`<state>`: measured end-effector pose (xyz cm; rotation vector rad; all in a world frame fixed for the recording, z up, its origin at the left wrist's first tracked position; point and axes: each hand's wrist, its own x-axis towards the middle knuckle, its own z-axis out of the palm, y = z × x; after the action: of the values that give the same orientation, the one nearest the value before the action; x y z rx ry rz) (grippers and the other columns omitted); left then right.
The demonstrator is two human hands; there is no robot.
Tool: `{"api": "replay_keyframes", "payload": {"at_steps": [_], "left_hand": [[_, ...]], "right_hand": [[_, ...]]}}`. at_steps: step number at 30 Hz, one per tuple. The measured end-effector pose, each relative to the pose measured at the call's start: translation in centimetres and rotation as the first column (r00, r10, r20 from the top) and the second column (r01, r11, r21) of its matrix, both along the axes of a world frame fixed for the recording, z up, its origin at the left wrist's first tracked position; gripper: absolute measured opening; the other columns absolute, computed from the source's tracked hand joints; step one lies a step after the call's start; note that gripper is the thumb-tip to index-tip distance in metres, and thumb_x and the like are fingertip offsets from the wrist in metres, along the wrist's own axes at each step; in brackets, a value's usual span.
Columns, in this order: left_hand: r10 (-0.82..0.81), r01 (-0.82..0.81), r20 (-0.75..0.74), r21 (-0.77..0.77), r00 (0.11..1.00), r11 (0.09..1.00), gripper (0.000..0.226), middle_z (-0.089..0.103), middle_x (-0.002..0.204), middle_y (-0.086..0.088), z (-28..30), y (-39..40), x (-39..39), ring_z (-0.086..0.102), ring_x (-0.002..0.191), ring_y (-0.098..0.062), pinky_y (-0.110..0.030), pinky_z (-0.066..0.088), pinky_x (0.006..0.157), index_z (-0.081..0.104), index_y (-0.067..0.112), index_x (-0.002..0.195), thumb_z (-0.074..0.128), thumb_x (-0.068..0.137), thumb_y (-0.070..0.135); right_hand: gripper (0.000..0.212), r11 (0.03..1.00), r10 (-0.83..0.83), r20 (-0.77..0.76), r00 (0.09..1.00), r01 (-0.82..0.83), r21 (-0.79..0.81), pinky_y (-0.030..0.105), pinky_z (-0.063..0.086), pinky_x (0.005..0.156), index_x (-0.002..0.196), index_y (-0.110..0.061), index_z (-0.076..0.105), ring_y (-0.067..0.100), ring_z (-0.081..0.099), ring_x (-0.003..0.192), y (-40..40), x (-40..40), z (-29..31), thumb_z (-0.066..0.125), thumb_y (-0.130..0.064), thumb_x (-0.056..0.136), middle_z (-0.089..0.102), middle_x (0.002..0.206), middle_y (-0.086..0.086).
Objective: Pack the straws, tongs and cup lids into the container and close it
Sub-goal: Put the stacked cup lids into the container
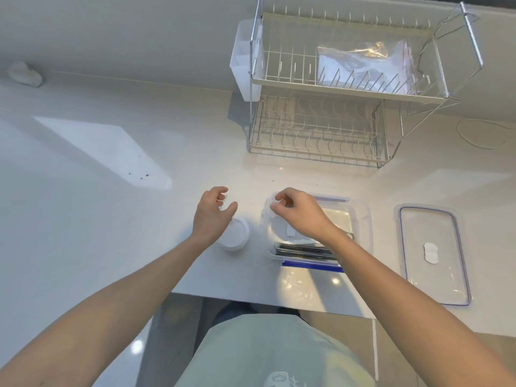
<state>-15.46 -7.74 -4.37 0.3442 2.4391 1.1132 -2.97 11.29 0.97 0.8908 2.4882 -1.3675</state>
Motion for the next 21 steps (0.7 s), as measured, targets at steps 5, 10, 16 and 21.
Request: {"api": "replay_keyframes", "payload": {"at_steps": [5, 10, 16, 21], "left_hand": [[0.039, 0.006, 0.234, -0.192, 0.971, 0.981, 0.072, 0.052, 0.139, -0.009, -2.2, -5.3, -0.6, 0.055, 0.124, -0.024, -0.033, 0.046, 0.098, 0.050, 0.018, 0.146, 0.078, 0.084, 0.040], [-0.007, 0.062, 0.325, -0.161, 0.946, 0.985, 0.068, 0.055, 0.126, -0.005, -3.2, -7.9, 0.8, 0.056, 0.113, -0.019, -0.035, 0.049, 0.096, 0.049, 0.018, 0.147, 0.073, 0.089, 0.042], [-0.006, 0.053, 0.438, -0.095, 0.899, 0.994, 0.031, 0.062, 0.099, -0.004, -3.6, -8.4, 0.7, 0.059, 0.091, -0.024, -0.036, 0.048, 0.082, 0.066, 0.002, 0.110, 0.067, 0.088, 0.023], [0.013, 0.005, 0.566, -0.029, 0.824, 1.000, 0.029, 0.063, 0.079, -0.007, -3.5, -8.9, -0.6, 0.064, 0.073, -0.018, -0.031, 0.058, 0.075, 0.070, -0.004, 0.088, 0.071, 0.089, 0.025]], "right_hand": [[0.028, 0.986, -0.033, 0.125, 0.992, 0.052, -0.157, 0.046, 0.056, 0.069, 0.087, 0.003, 0.061, 0.024, 0.060, 0.072, -6.0, -4.0, -0.2, 0.058, -0.024, 0.093, 0.060, 0.079, 0.022], [0.035, 0.995, -0.024, 0.363, 0.932, 0.056, -0.079, 0.036, 0.050, 0.079, 0.123, -0.004, 0.049, 0.033, 0.055, 0.107, -10.6, -4.6, -2.1, 0.049, -0.026, 0.096, 0.048, 0.122, 0.013], [0.053, 0.894, -0.269, 0.461, 0.845, 0.398, -0.208, 0.038, 0.051, 0.096, 0.143, 0.003, 0.043, 0.035, 0.054, 0.117, -13.9, -4.1, -4.7, 0.051, -0.018, 0.095, 0.049, 0.135, 0.017], [0.041, 0.684, -0.456, 0.473, 0.754, 0.637, -0.355, 0.037, 0.052, 0.075, 0.136, 0.003, 0.051, 0.035, 0.062, 0.109, -15.0, -3.6, -5.2, 0.054, -0.015, 0.100, 0.060, 0.129, 0.020]]}}
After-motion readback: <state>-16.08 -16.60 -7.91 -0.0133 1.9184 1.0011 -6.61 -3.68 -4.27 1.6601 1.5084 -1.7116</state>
